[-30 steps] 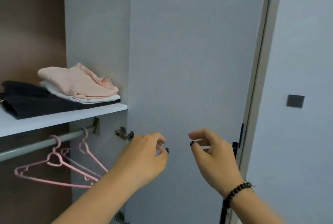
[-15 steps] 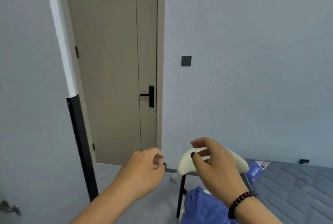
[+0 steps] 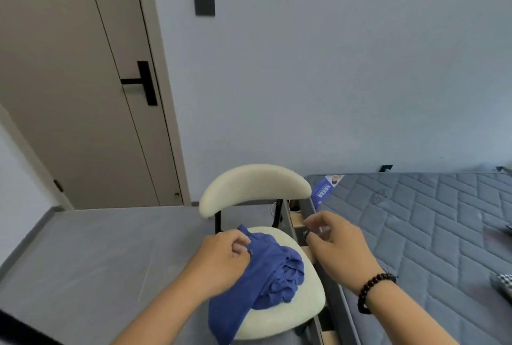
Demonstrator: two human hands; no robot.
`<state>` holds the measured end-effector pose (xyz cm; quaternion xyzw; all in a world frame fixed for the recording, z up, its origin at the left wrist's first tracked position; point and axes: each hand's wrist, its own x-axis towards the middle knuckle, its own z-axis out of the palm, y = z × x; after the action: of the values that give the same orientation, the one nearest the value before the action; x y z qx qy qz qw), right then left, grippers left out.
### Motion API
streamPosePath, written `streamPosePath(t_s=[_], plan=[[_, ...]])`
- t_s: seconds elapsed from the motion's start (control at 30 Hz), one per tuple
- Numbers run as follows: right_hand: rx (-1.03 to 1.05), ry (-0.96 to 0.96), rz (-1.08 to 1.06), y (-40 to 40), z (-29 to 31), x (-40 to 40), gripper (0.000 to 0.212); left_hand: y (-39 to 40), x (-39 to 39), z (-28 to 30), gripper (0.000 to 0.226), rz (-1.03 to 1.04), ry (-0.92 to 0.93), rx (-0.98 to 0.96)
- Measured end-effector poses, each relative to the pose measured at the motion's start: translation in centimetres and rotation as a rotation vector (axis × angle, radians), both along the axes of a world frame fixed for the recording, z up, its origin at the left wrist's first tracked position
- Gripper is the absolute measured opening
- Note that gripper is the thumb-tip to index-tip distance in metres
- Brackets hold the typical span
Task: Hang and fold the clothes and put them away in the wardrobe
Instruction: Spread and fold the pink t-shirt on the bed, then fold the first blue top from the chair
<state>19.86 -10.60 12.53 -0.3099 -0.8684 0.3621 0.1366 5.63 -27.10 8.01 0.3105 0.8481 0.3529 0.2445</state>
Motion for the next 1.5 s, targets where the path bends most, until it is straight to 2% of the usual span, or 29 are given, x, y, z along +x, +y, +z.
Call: streamPosePath(t_s=[0.3, 0.5, 0.8, 0.97, 1.03, 1.2, 1.27, 1.4, 1.5], plan=[[-0.166, -0.218, -0.027, 11.5, -10.4, -7.8, 0.011, 10.4, -7.5, -10.9, 0.023, 0.01, -0.183, -0.157], [-0.259, -0.392, 0.015, 17.1, -17.8, -11.1, 0.009, 14.4, -9.9, -17.4, 0.022, 0.048, -0.292, -0.251], [-0.287, -0.591, 0.242, 22.8, -28.5, -16.7, 0.012, 18.5, -11.1, -25.6, 0.022, 0.232, -0.437, -0.252], [-0.253, -0.675, 0.407, 23.2, -35.4, -18.3, 0.019, 19.4, -9.3, -32.7, 0.025, 0.328, -0.461, -0.295], [-0.222, -0.679, 0.472, 23.2, -38.2, -18.8, 0.028, 19.6, -8.4, -35.9, 0.034, 0.327, -0.398, -0.322], [-0.13, -0.668, 0.503, 22.9, -45.0, -19.1, 0.065, 19.5, -6.4, -43.6, 0.082, 0.27, 0.077, -0.632], [-0.04, -0.644, 0.521, 22.4, -47.7, -19.1, 0.071, 19.1, -5.8, -46.7, 0.091, 0.323, 0.142, -0.625], [0.086, -0.564, 0.59, 21.0, -51.5, -18.6, 0.064, 18.3, -5.0, -51.5, 0.065, 0.4, 0.343, -0.493], [0.201, -0.492, 0.663, 20.4, -53.3, -17.9, 0.037, 18.1, -4.2, -51.8, 0.03, 0.502, 0.421, -0.353]])
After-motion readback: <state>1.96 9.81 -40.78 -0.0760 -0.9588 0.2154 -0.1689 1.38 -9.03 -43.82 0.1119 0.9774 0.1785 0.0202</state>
